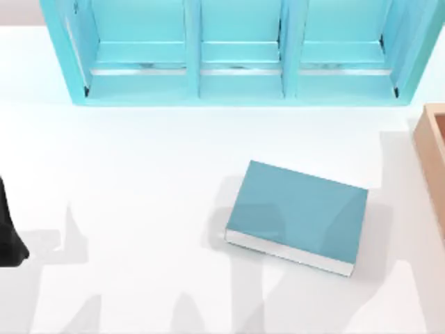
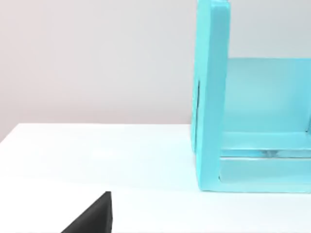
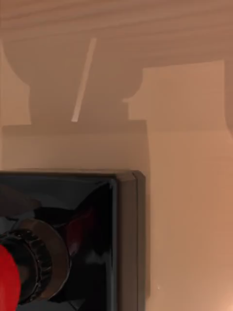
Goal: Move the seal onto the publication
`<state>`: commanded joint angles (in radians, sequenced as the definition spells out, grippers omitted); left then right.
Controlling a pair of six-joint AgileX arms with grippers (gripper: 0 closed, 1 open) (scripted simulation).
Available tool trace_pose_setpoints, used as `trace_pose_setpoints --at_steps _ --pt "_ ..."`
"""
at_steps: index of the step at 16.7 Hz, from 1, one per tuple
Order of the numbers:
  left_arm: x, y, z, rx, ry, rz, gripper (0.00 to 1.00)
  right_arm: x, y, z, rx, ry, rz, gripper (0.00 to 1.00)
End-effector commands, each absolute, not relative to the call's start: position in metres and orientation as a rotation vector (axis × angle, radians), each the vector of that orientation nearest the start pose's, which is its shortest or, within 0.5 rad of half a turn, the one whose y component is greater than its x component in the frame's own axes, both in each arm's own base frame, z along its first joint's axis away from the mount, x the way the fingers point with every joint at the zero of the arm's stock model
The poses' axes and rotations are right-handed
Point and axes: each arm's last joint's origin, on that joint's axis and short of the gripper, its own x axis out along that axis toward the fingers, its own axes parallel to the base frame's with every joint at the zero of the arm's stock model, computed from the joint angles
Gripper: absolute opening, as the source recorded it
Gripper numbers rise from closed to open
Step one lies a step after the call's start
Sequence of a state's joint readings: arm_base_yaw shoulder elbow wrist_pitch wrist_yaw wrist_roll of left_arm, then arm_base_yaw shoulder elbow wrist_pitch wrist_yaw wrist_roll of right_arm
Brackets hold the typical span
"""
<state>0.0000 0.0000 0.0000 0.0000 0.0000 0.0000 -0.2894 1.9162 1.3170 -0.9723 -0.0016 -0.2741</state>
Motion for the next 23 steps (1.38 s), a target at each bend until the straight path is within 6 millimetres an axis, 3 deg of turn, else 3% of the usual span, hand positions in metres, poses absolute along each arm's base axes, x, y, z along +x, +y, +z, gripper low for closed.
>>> trace_pose_setpoints --at_steps 10,12,17,20,23 --pt "0.106 -0.001 0.160 0.000 0.000 0.000 1.00 0.338 -0.097 0.162 0.010 1.569 -0.008 0.00" --pt "0.106 -0.001 0.160 0.000 0.000 0.000 1.00 0.343 -0.088 0.171 0.010 1.568 -0.012 0.00" --pt "0.106 -0.001 0.160 0.000 0.000 0.000 1.00 0.359 -0.025 0.236 0.008 1.574 -0.008 0.00" --pt "0.106 -0.001 0.160 0.000 0.000 0.000 1.00 0.351 0.021 0.279 0.007 1.587 -0.007 0.00" --pt "0.106 -0.001 0.160 0.000 0.000 0.000 1.00 0.340 0.049 0.308 0.010 1.572 -0.007 0.00"
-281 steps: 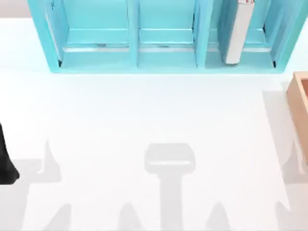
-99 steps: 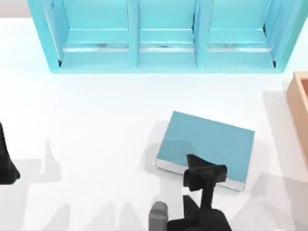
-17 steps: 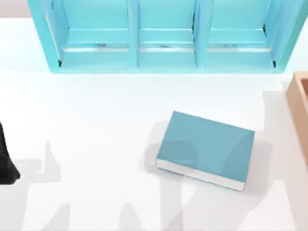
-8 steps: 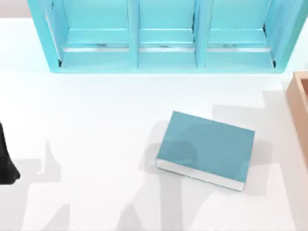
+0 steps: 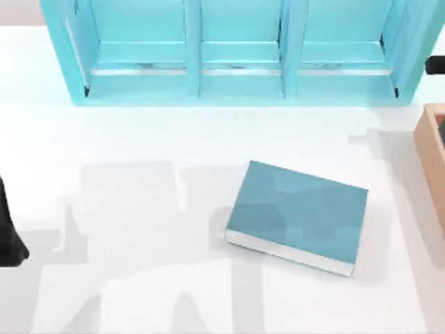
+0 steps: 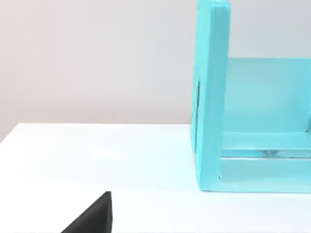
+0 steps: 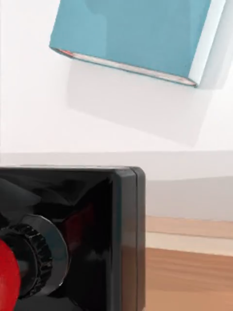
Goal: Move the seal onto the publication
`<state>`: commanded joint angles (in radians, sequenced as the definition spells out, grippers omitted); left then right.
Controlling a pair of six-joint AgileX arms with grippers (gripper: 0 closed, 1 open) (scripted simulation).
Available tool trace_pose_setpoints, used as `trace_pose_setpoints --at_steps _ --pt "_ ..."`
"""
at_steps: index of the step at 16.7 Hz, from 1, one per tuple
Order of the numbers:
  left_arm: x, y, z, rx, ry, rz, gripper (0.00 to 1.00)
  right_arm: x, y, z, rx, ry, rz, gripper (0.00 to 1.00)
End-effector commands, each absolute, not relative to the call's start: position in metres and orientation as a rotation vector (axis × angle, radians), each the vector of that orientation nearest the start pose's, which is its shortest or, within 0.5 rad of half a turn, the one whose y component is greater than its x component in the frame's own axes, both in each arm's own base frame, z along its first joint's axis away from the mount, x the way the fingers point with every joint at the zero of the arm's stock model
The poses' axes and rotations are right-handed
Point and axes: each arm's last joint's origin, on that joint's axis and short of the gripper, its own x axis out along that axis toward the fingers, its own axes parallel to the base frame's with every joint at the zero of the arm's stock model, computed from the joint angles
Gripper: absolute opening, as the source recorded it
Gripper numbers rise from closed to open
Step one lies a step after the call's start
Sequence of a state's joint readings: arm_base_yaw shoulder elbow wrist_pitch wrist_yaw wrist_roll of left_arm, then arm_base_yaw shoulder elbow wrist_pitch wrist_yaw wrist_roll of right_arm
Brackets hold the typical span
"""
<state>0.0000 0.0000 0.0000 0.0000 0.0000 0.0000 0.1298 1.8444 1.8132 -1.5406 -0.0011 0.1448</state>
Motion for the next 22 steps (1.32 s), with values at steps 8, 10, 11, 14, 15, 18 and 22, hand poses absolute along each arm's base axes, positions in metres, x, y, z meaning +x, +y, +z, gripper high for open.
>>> trace_pose_setpoints --at_steps 8,10,11,14,15,18,22 --pt "0.106 -0.001 0.160 0.000 0.000 0.000 1.00 0.344 0.066 0.301 0.012 1.579 -0.012 0.00" --pt "0.106 -0.001 0.160 0.000 0.000 0.000 1.00 0.349 0.093 0.288 0.008 1.581 -0.014 0.00" --pt "0.106 -0.001 0.160 0.000 0.000 0.000 1.00 0.350 0.111 0.280 0.007 1.579 -0.014 0.00" --pt "0.106 -0.001 0.160 0.000 0.000 0.000 1.00 0.346 0.171 0.253 0.009 1.573 -0.015 0.00" --pt "0.106 -0.001 0.160 0.000 0.000 0.000 1.00 0.342 0.190 0.244 0.010 1.572 -0.015 0.00" --pt "0.106 -0.001 0.160 0.000 0.000 0.000 1.00 0.330 0.226 0.225 0.011 1.568 -0.013 0.00" --pt "0.106 -0.001 0.160 0.000 0.000 0.000 1.00 0.329 0.230 0.222 0.012 1.567 -0.013 0.00"
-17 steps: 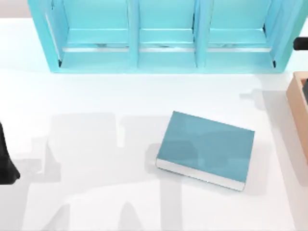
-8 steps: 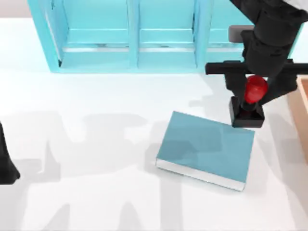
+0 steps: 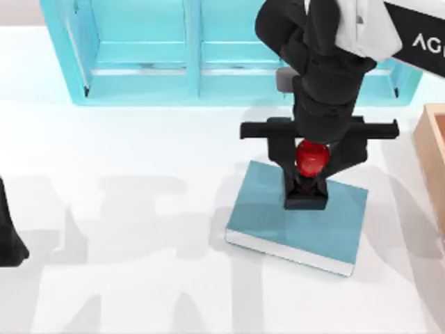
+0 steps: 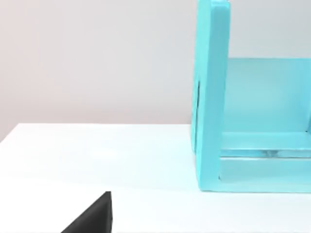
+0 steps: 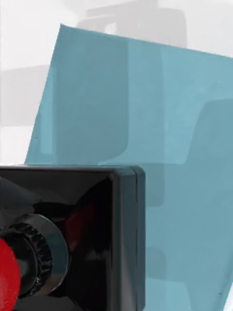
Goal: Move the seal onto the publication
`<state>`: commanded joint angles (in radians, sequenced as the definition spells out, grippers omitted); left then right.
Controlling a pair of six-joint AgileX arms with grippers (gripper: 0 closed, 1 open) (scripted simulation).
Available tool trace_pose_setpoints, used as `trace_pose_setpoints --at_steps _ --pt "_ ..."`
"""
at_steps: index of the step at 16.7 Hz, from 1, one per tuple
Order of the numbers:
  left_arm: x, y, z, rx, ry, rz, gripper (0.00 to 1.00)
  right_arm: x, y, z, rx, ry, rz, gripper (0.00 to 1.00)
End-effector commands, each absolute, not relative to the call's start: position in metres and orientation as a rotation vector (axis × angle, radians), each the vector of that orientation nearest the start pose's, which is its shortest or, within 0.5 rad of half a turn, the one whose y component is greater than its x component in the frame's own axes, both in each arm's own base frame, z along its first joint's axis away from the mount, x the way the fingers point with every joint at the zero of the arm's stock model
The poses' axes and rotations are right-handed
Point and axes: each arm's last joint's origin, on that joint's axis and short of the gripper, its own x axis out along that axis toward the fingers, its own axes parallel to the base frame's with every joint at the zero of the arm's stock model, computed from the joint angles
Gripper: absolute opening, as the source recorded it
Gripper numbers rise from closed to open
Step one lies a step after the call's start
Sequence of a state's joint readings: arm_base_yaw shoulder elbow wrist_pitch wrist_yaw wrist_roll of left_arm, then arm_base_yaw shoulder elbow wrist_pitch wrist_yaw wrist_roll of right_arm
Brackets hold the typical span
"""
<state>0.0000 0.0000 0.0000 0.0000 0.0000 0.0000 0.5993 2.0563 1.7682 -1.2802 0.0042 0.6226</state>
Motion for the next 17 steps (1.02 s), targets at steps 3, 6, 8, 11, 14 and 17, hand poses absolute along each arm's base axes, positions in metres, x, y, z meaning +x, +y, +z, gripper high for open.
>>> trace_pose_setpoints --at_steps 3,6,8,11,14,17 --pt "0.1057 -0.0012 0.1600 0.000 0.000 0.000 1.00 0.3292 0.2294 0.2253 0.016 1.566 -0.013 0.00" --pt "0.1057 -0.0012 0.1600 0.000 0.000 0.000 1.00 0.3289 0.2300 0.2273 0.012 1.567 -0.013 0.00" --pt "0.1057 -0.0012 0.1600 0.000 0.000 0.000 1.00 0.3289 0.2301 0.2274 0.012 1.567 -0.013 0.00" --pt "0.1057 -0.0012 0.1600 0.000 0.000 0.000 1.00 0.3289 0.2301 0.2274 0.012 1.567 -0.013 0.15" --pt "0.1057 -0.0012 0.1600 0.000 0.000 0.000 1.00 0.3289 0.2301 0.2274 0.012 1.567 -0.013 0.38" --pt "0.1057 -0.0012 0.1600 0.000 0.000 0.000 1.00 0.3289 0.2301 0.2274 0.012 1.567 -0.013 0.60"
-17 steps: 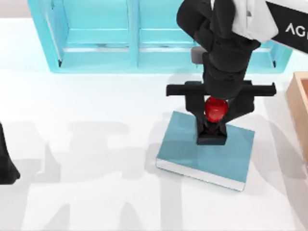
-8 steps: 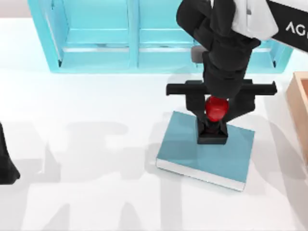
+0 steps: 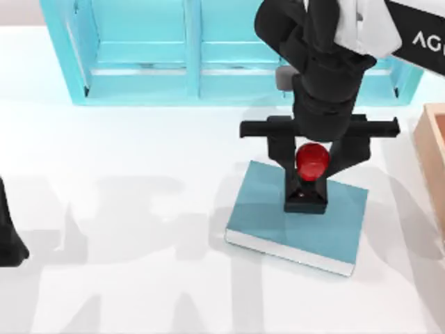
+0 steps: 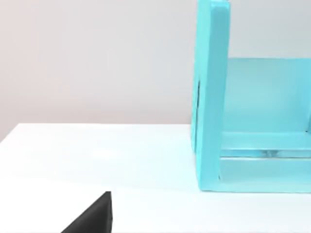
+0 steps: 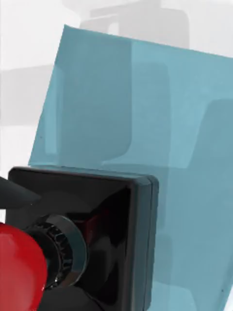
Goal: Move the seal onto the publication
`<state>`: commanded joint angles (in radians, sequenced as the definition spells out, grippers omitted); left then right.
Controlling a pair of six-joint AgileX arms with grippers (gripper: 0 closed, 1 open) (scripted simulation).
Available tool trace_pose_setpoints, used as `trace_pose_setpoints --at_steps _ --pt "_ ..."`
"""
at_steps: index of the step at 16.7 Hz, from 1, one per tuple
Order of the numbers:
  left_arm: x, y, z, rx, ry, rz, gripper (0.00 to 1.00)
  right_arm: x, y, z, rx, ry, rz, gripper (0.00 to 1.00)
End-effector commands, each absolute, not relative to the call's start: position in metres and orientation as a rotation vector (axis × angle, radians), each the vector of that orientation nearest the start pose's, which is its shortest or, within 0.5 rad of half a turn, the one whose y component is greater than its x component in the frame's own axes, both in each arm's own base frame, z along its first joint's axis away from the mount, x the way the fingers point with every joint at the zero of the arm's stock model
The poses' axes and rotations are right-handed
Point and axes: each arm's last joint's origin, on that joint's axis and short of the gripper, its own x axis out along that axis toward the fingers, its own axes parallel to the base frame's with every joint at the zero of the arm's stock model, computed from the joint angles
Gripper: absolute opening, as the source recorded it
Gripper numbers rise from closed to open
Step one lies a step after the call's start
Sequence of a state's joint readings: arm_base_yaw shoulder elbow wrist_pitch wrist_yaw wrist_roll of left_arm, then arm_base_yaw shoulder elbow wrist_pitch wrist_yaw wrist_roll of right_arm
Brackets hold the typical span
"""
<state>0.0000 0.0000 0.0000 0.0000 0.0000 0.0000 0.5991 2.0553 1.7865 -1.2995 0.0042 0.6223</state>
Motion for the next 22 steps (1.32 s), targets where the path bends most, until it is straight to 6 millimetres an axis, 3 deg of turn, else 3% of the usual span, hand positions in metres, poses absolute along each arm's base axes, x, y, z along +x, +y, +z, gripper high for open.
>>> trace_pose_setpoints --at_steps 5,6,15,22 --pt "0.106 -0.001 0.160 0.000 0.000 0.000 1.00 0.329 0.230 0.227 0.012 1.567 -0.013 0.98" --pt "0.106 -0.001 0.160 0.000 0.000 0.000 1.00 0.329 0.230 0.227 0.012 1.567 -0.013 1.00" --pt "0.106 -0.001 0.160 0.000 0.000 0.000 1.00 0.329 0.230 0.228 0.013 1.567 -0.013 1.00" --pt "0.106 -0.001 0.160 0.000 0.000 0.000 1.00 0.329 0.230 0.257 0.013 1.567 -0.013 1.00"
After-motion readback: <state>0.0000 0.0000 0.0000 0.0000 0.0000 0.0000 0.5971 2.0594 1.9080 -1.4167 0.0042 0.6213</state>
